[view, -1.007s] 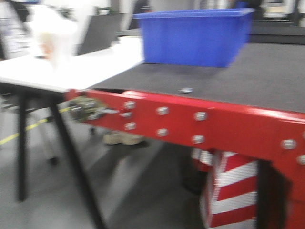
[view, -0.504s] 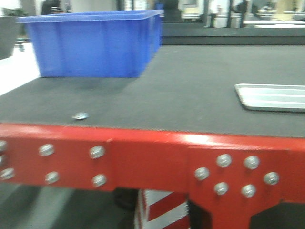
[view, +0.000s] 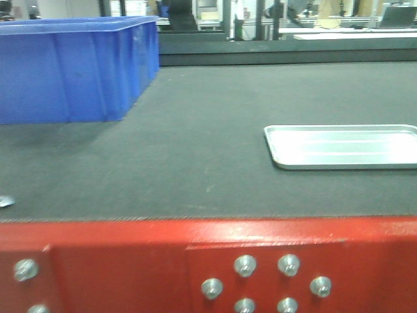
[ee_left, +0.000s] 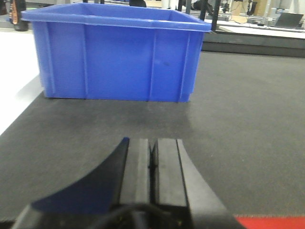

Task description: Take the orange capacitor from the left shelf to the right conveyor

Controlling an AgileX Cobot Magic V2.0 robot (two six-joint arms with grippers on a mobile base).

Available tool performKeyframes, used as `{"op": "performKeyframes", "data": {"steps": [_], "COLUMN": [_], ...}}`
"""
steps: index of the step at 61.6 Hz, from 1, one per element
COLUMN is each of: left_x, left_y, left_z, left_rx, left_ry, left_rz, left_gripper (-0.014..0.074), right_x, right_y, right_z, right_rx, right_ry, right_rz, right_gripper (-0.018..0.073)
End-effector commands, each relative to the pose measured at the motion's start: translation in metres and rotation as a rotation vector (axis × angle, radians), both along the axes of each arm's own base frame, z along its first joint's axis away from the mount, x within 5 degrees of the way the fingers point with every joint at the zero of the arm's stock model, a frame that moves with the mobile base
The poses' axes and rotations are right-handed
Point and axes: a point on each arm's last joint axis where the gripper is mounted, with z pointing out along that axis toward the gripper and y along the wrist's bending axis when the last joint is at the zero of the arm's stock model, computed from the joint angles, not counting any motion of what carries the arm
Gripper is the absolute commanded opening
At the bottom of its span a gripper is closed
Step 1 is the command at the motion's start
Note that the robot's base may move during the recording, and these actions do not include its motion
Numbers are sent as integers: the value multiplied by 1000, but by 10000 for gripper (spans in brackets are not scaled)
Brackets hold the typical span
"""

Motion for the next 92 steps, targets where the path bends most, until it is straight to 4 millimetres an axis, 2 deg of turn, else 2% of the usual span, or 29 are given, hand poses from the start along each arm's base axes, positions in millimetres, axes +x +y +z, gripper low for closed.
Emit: {"op": "performKeyframes", "data": {"steps": [1, 64, 72, 77, 86, 92], "left_x": [-2, -2, -2, -2, -2, -2], "left_y": [0, 0, 0, 0, 0, 0], "left_z": [11, 11, 11, 11, 11, 11], "left_rx": [-17, -17, -17, -17, -17, -17], "left_ry": [-108, -108, -108, -108, -108, -108], "left_rz": [-5, -5, -5, -5, -5, -5], "left_gripper": [-105, -105, -105, -105, -105, -105], "right_x": [0, 2, 15, 28, 58, 86], "right_y": [-3, -2, 3, 4, 8, 13], "right_z": [16, 15, 11, 15, 19, 12], "right_rx": [43, 37, 14, 25, 46, 30], "right_ry": [-94, -76, -7, -21, -60, -23], "right_rz": [-30, -27, -27, -52, -115, -149], "right_gripper": [57, 57, 57, 57, 57, 57]}}
